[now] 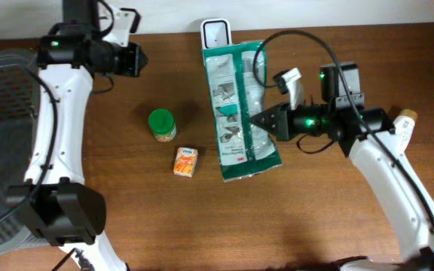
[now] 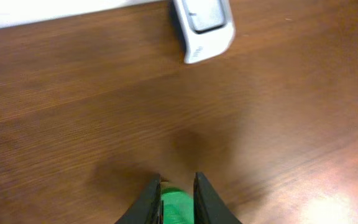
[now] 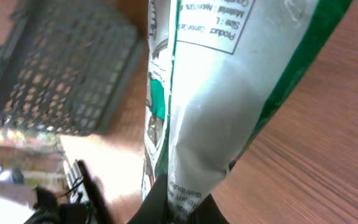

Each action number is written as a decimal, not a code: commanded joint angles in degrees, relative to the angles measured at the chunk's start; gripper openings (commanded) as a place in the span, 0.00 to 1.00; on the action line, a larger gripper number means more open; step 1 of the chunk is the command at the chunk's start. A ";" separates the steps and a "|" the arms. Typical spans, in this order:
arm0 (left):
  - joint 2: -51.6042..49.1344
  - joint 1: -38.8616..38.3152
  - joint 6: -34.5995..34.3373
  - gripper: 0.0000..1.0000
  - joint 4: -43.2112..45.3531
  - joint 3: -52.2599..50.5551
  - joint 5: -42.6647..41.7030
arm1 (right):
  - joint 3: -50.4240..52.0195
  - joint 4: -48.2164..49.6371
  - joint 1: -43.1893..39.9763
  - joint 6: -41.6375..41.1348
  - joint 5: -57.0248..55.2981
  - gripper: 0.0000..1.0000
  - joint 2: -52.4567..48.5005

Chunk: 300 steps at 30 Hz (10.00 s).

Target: Scan the item barcode

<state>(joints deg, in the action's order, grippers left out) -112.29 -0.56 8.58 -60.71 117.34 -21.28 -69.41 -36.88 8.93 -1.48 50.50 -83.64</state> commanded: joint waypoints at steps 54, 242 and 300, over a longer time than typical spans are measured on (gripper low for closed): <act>-0.35 3.34 -0.13 0.99 -0.07 -0.17 1.81 | -18.05 85.02 18.01 91.17 -98.09 0.04 -48.00; -0.35 3.34 -0.13 0.99 -0.07 -0.17 1.81 | -62.23 -54.58 -13.03 -15.61 -56.11 0.04 -32.63; 2.75 14.01 -0.15 0.99 -9.66 18.47 9.77 | -48.50 -3.10 35.67 0.20 -45.24 0.98 -50.60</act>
<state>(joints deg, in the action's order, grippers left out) -109.91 13.32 8.12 -69.87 135.55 -11.70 -117.23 -40.86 43.48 -2.74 6.20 -133.16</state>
